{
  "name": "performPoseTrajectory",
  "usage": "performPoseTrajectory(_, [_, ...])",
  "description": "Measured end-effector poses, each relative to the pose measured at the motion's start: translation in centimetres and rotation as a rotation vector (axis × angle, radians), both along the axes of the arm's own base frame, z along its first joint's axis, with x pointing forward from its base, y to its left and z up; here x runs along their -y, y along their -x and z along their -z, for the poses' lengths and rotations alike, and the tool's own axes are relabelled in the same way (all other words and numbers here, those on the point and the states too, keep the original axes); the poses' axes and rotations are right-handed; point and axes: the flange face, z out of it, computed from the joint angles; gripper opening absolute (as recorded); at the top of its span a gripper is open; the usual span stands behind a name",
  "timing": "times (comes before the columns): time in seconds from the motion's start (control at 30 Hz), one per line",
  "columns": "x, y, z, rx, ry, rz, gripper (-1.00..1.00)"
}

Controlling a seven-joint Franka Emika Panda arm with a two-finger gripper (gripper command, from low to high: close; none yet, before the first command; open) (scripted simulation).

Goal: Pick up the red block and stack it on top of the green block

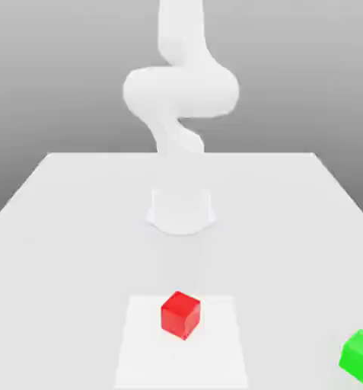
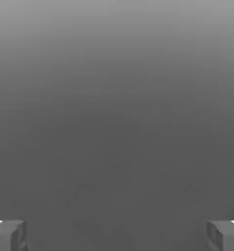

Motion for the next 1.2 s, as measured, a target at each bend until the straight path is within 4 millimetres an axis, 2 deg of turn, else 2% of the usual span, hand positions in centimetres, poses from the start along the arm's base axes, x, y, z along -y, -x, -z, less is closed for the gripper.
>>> performPoseTrajectory(0.13, [0.0, -4.3, 9.9, -0.153, -0.062, 0.087, 0.0])
performPoseTrajectory(0.2, [0.0, -5.6, 14.9, -0.227, -0.088, 0.133, 0.0])
performPoseTrajectory(0.3, [0.1, -6.3, 22.4, -0.338, -0.122, 0.205, 0.0])
performPoseTrajectory(0.43, [0.1, -5.3, 32.3, -0.487, -0.156, 0.31, 0.0])
performPoseTrajectory(0.57, [0.1, -2.2, 41.0, -0.628, -0.176, 0.419, 0.0])
performPoseTrajectory(0.63, [0.1, -0.6, 44.5, -0.683, -0.181, 0.464, 0.0])
performPoseTrajectory(0.83, [0.1, 0.0, 50.7, -0.703, -0.182, 0.478, 0.0])
performPoseTrajectory(0.87, [0.1, 0.1, 51.4, -0.703, -0.182, 0.478, -1.0])
performPoseTrajectory(1.07, [0.1, 0.1, 51.8, -0.701, -0.182, 0.478, -1.0])
performPoseTrajectory(1.2, [0.1, 0.0, 49.1, -0.701, -0.182, 0.479, -1.0])
